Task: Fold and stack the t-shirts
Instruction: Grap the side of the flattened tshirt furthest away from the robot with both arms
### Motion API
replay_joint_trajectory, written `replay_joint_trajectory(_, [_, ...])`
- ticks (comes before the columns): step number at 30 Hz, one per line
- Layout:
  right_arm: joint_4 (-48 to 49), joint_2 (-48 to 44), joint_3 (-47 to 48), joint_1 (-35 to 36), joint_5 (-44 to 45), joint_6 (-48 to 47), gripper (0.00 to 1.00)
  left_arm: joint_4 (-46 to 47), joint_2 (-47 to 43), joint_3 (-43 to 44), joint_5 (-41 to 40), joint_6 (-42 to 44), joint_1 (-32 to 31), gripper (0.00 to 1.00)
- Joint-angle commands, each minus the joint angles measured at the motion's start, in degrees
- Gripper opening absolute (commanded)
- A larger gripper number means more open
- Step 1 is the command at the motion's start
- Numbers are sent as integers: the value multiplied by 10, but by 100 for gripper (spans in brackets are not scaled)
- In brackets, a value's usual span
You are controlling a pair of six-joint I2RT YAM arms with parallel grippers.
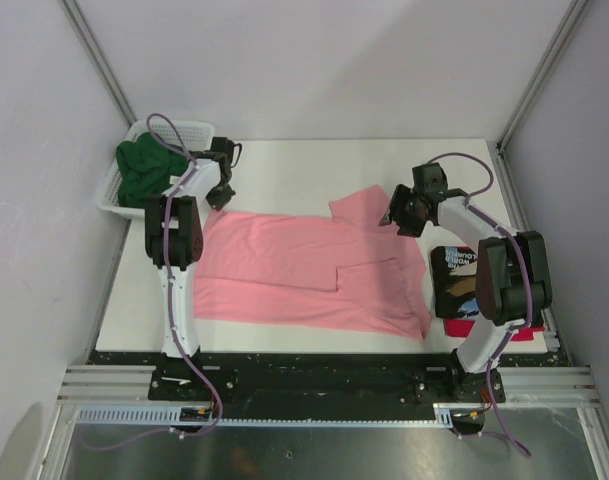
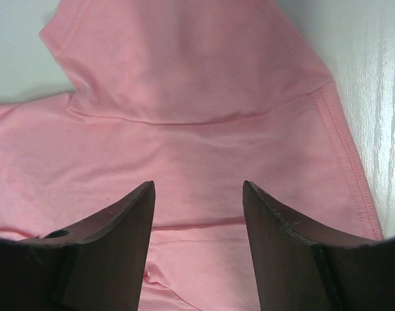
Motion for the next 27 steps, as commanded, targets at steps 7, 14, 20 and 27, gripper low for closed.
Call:
replay_joint_trajectory(7, [44,17,29,-14,1,-13,62,3,-84,-2,-50,-2,2,0])
replay_joint_trajectory(14, [59,74,91,-17,38,-46,64,20,-99,-27,-55,8,1,0])
replay_joint_trajectory(20, [26,154,183,-19,85,-79,65,29,-86,-33,-56,26,1,4])
replay_joint_trajectory(27, [-7,244,296,-18,88,-102,65,28,-59,-28,-59,25,2,27])
